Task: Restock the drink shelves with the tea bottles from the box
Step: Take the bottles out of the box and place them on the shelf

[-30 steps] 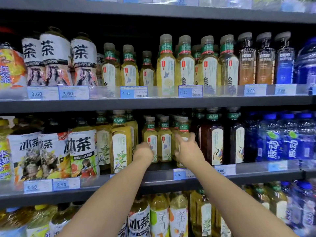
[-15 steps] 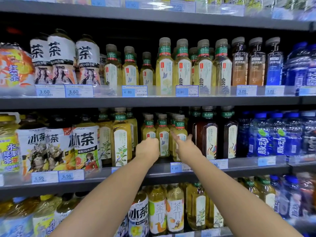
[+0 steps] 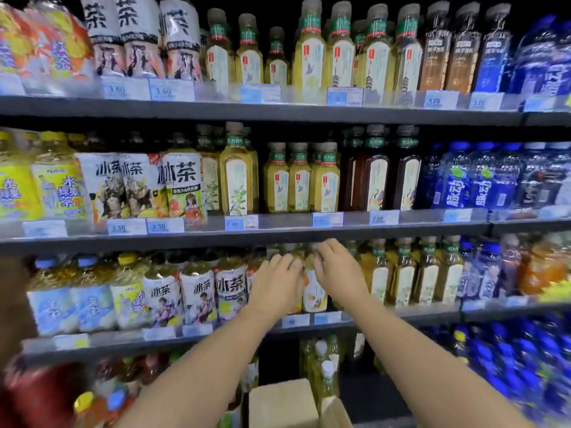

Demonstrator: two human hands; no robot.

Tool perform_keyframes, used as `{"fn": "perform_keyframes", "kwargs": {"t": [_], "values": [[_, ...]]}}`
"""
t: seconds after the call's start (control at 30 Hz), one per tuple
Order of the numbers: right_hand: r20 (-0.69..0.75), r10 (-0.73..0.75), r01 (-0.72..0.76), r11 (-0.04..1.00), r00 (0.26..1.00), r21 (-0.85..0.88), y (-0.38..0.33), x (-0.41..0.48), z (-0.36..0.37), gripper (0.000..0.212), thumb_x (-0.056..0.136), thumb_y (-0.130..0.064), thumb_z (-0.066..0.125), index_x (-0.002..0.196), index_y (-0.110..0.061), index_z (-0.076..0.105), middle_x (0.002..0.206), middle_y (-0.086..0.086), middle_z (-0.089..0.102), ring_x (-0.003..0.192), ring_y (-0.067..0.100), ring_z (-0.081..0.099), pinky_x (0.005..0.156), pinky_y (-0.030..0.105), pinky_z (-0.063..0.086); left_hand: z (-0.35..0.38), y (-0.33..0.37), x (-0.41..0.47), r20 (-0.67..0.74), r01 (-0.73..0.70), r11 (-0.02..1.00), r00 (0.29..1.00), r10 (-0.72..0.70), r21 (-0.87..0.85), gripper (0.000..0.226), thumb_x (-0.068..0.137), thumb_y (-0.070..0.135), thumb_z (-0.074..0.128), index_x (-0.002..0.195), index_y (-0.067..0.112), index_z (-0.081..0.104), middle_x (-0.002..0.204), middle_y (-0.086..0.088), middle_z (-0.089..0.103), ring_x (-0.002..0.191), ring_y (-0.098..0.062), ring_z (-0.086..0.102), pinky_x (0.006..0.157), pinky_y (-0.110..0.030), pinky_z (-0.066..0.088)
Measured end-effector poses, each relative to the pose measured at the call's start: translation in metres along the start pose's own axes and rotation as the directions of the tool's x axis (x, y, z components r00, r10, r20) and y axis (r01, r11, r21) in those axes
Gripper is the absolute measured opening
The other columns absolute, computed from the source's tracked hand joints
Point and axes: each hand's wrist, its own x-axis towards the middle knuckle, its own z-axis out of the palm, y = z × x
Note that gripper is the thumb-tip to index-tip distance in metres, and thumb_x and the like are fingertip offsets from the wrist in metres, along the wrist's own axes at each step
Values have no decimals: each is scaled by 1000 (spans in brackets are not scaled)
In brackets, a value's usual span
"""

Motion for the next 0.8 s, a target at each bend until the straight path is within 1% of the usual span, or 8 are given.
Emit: {"fn": "perform_keyframes", "kwargs": {"t": [0.07, 0.13, 0.27, 0.4, 0.47, 0.57, 0.7, 0.8], "values": [[62, 28, -32, 997, 998, 64, -4, -56, 27, 9, 90, -13, 58, 94, -9, 65, 87, 4, 58, 78, 22, 57, 65, 32, 48, 33, 8, -60, 78, 6, 1000, 997, -4, -25, 19, 86, 29, 50, 91, 16, 62, 86, -3, 60, 82, -26, 58, 67, -38, 45], [234, 83, -108, 989, 969, 98, -9, -119, 56, 14, 93, -17, 55, 101, -11, 66, 93, 3, 58, 81, 23, 59, 67, 33, 48, 70, 15, -126, 222, 67, 997, 973, -60, -27, 17, 85, 30, 53, 92, 17, 62, 87, -3, 59, 83, -27, 58, 68, -40, 45], [497, 109, -194, 973, 861, 123, -19, -237, 109, 16, 95, -19, 51, 99, -14, 65, 95, 2, 57, 84, 25, 60, 66, 32, 43, 130, 26, -243, 407, 189, 982, 899, -161, -28, 17, 84, 31, 53, 93, 19, 62, 90, -1, 60, 91, -27, 59, 73, -42, 48], [668, 146, -296, 948, 730, 116, -30, -312, 151, 17, 92, -17, 52, 102, -13, 66, 99, 6, 62, 87, 27, 62, 74, 35, 49, 166, 33, -317, 538, 268, 962, 804, -255, 57, 29, 89, 36, 45, 111, 23, 58, 109, 0, 58, 103, -26, 54, 77, -44, 47], [759, 168, -349, 933, 629, 83, -35, -331, 168, 18, 94, -16, 52, 105, -11, 65, 103, 10, 63, 92, 29, 62, 77, 36, 48, 179, 36, -339, 574, 280, 954, 766, -290, 108, 35, 86, 36, 53, 118, 22, 60, 117, -1, 59, 109, -26, 53, 84, -46, 40], [882, 211, -396, 918, 421, -31, -38, -351, 197, 24, 94, -20, 54, 117, -16, 61, 117, 10, 60, 106, 29, 61, 89, 37, 49, 201, 34, -359, 631, 349, 931, 700, -335, 107, 40, 89, 37, 45, 121, 20, 59, 128, -5, 56, 122, -32, 46, 98, -50, 40], [970, 228, -437, 883, 81, -171, -40, -379, 243, 34, 93, -29, 56, 127, -24, 56, 130, 7, 57, 115, 28, 56, 100, 40, 47, 221, 29, -375, 602, 426, 905, 727, -331, -17, 40, 86, 29, 42, 111, 11, 66, 123, -10, 59, 118, -38, 47, 101, -50, 43], [975, 216, -407, 886, -58, -221, -46, -391, 267, 45, 95, -35, 53, 138, -24, 45, 145, 12, 42, 130, 35, 40, 110, 42, 35, 224, 29, -383, 542, 442, 891, 776, -322, -103, 32, 87, 24, 43, 105, 11, 66, 128, -10, 57, 115, -37, 48, 99, -48, 43]]}}
